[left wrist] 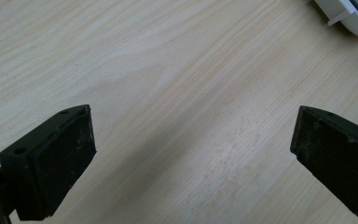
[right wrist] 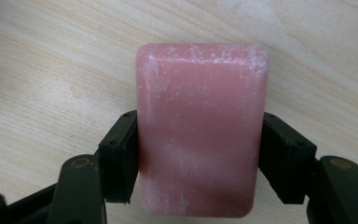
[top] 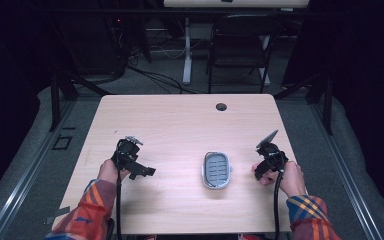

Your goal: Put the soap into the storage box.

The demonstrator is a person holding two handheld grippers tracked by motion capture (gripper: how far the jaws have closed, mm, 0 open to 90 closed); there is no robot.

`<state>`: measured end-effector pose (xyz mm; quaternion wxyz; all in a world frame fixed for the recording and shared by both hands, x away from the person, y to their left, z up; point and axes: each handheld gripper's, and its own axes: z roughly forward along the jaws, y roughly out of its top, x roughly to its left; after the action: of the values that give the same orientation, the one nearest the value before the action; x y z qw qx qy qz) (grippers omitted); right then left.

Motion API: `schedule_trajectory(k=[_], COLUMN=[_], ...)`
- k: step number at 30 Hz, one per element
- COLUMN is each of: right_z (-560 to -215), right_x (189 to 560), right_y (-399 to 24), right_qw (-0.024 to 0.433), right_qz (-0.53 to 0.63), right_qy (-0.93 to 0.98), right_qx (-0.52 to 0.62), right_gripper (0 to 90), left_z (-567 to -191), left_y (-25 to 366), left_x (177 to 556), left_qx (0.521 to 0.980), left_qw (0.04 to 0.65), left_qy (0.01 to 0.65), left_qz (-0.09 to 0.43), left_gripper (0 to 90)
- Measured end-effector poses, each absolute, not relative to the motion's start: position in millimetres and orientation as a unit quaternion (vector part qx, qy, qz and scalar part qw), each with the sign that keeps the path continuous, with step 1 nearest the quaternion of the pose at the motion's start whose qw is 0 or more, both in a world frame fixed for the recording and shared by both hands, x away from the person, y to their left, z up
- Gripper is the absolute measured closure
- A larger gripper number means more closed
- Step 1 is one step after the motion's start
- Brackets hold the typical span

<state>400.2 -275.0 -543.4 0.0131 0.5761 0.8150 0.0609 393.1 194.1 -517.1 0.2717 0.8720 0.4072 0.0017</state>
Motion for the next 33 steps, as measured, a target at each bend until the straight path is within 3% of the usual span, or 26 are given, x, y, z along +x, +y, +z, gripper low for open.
schedule_trajectory(k=[33], right_z=[-516.8], right_x=[394.0], right_y=[-272.7], right_qw=[0.023], right_qz=[0.074], right_qy=[0.816], right_qx=[0.572], right_gripper=[36.9], left_z=[-516.8], left_y=[194.9], left_x=[392.5], left_qx=[0.870], left_qw=[0.274], left_qy=[0.409], left_qz=[0.002], left_gripper=[0.0])
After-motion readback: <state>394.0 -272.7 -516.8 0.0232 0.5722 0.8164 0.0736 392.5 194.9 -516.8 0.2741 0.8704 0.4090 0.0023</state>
